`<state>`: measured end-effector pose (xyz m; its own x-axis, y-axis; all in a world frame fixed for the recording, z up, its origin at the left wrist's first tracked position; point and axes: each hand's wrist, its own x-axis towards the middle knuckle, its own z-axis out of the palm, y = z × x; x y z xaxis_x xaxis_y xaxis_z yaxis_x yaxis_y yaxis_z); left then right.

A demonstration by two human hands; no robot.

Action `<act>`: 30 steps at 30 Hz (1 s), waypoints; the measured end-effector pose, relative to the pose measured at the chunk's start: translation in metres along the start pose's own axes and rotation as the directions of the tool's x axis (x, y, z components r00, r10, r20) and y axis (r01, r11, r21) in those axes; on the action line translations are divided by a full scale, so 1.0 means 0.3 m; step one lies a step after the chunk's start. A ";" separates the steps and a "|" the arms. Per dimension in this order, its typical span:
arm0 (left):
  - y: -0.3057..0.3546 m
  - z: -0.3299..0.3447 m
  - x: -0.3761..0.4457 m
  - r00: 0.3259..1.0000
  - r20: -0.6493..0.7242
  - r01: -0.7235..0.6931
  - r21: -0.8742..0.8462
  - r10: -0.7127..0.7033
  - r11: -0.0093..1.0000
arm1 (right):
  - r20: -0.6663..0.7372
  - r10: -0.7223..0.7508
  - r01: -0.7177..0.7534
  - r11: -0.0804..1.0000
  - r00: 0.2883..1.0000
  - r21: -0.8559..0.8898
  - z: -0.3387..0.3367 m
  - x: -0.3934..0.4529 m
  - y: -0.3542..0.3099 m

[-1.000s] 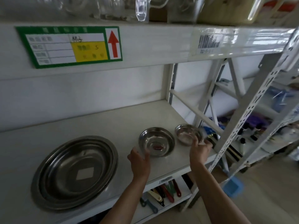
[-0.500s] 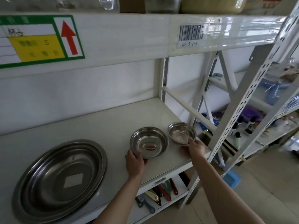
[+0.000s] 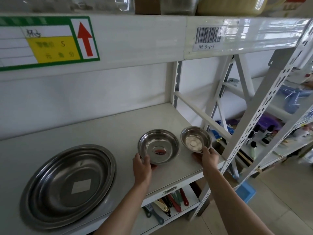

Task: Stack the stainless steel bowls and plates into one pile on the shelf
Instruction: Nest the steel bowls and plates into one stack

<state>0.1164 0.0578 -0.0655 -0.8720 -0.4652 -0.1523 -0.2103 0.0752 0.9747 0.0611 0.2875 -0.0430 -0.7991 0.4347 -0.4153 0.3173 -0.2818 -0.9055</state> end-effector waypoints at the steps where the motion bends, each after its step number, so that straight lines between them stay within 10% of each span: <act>1: -0.019 -0.004 0.020 1.000 -0.013 -0.017 0.014 0.017 1.000 | 0.005 0.009 -0.009 1.000 1.000 0.027 0.005 -0.006 -0.006; 30: 0.197 -0.699 -0.053 0.942 -0.336 -0.066 -0.171 0.005 0.983 | 0.426 -0.118 0.114 0.993 0.897 0.035 0.568 -0.450 -0.070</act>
<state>0.2105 -0.1153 0.0288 -0.6736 -0.7343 -0.0840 -0.0733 -0.0466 0.9962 0.0754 0.0890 0.0471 -0.9717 0.0587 -0.2290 0.2066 -0.2601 -0.9432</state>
